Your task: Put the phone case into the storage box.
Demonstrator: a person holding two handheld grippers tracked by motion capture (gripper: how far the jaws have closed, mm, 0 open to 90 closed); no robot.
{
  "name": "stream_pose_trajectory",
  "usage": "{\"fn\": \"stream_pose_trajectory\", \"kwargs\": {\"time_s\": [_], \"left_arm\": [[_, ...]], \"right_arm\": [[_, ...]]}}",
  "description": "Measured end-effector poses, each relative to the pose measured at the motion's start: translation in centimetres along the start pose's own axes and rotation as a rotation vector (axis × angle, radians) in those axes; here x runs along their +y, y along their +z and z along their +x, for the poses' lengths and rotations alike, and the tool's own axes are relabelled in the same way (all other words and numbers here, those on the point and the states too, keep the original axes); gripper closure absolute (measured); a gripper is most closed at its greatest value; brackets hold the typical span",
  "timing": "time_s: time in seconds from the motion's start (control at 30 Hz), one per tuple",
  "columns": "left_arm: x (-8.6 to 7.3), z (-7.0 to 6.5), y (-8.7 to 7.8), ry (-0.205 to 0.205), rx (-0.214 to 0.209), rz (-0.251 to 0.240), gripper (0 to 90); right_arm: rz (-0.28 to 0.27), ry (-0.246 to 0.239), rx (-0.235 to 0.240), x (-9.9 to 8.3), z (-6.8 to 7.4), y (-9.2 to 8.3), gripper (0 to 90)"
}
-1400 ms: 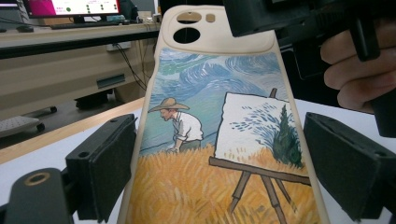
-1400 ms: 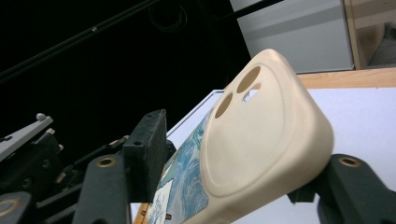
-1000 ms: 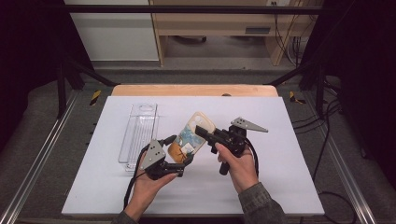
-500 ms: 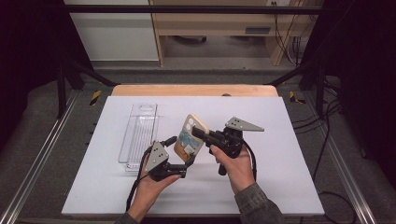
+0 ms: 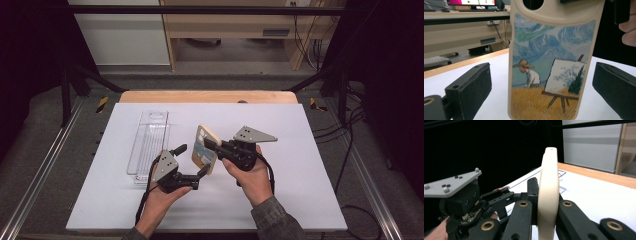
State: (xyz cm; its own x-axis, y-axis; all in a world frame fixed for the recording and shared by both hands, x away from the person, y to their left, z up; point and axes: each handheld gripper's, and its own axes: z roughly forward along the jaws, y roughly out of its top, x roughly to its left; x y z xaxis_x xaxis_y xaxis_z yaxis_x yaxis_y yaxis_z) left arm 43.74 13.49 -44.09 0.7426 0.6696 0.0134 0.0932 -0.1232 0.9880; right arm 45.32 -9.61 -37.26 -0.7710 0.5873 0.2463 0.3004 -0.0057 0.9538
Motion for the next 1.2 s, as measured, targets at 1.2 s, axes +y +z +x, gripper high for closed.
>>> {"fn": "stream_pose_trajectory", "kwargs": {"time_s": [1.2], "left_arm": [[0.0,-0.1,0.0,-0.023,-0.041,0.000,9.5]], "right_arm": [[0.110,-0.137,0.005,-1.7,3.0,2.1,85.3]]}}
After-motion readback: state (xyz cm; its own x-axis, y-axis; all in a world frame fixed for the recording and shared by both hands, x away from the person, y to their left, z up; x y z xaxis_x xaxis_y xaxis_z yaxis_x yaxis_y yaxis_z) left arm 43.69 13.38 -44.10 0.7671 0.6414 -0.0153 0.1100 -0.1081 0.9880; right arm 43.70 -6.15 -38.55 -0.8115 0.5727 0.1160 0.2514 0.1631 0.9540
